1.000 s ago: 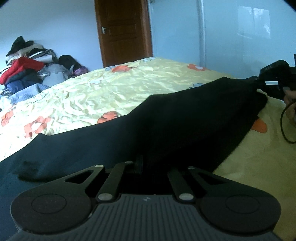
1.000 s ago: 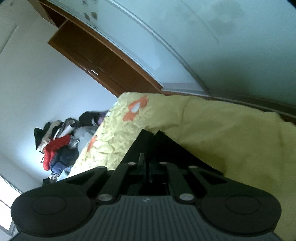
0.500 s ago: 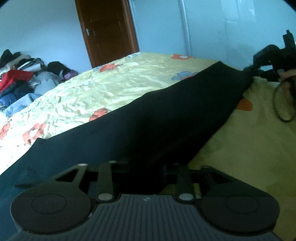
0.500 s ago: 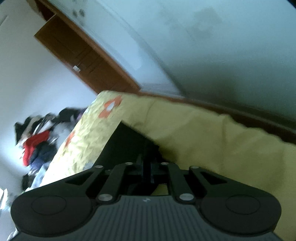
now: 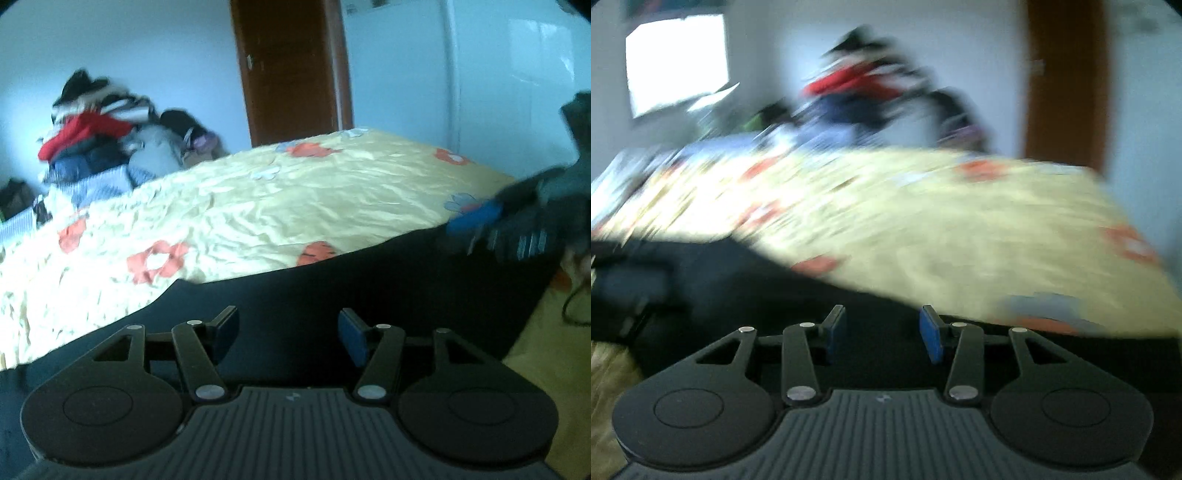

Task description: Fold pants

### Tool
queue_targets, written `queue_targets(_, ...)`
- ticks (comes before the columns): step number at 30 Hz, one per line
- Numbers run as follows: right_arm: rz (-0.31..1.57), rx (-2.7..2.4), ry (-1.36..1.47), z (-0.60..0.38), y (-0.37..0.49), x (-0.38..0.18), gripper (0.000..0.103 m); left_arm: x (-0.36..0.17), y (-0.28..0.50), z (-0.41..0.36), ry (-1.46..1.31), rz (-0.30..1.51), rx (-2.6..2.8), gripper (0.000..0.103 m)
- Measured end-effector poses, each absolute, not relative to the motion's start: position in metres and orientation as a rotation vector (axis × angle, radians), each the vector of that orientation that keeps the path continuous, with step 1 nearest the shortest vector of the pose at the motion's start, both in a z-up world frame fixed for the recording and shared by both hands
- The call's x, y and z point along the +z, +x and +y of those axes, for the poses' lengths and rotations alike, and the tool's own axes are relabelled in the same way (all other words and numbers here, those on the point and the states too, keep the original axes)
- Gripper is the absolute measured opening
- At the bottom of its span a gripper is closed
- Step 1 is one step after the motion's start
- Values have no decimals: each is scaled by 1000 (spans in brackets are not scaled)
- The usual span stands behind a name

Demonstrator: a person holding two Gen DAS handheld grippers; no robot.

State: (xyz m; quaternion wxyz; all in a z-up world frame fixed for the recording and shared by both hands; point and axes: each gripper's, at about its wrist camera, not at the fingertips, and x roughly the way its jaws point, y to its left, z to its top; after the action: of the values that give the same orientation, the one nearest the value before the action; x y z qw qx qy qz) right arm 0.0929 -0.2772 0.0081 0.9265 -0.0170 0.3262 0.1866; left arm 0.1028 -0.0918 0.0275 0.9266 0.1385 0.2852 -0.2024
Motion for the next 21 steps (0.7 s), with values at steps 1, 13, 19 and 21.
queue_targets(1, 713, 435, -84, -263, 102, 4, 43, 28, 108, -89, 286, 599, -408, 64)
queue_targets(13, 740, 329, -159, -254, 165, -13, 64, -1, 164, -111, 377, 689, -371, 65)
queue_targets(19, 755, 402, -273, -259, 124, 1, 64, -12, 210, -97, 343, 738, -229, 73)
queue_targets(21, 799, 401, -309, -257, 130, -11, 64, -12, 219, -96, 348, 720, -193, 73)
